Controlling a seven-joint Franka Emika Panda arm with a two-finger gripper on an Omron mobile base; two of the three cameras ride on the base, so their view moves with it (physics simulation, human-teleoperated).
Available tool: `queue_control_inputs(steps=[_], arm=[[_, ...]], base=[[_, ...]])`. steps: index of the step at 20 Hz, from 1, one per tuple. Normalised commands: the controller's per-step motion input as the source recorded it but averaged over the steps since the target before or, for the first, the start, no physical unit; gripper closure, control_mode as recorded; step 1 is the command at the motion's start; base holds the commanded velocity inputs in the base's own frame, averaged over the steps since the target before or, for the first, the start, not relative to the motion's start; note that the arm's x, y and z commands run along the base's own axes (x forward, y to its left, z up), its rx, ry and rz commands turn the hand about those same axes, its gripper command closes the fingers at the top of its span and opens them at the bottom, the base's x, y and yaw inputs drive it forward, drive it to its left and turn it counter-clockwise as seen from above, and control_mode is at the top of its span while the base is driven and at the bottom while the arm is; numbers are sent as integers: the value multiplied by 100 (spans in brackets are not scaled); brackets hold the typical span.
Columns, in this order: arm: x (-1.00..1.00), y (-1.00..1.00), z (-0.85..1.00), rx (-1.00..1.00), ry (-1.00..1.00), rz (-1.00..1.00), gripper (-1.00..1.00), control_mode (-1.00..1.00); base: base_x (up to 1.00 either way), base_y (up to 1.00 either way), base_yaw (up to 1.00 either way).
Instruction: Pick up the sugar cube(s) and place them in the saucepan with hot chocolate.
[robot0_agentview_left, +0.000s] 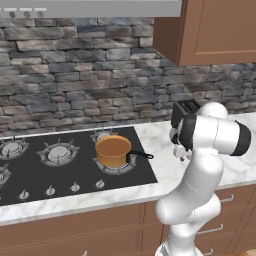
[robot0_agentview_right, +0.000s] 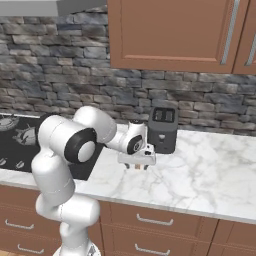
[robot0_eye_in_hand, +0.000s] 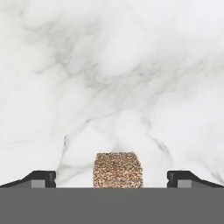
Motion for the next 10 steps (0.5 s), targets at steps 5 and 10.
queue_control_inputs(steps=[5, 10], arm=[[29, -13, -30, 0, 0, 3, -100, -100], [3, -7, -24, 3, 7, 0, -100, -100]], base=[[0, 0, 0], [0, 0, 0]])
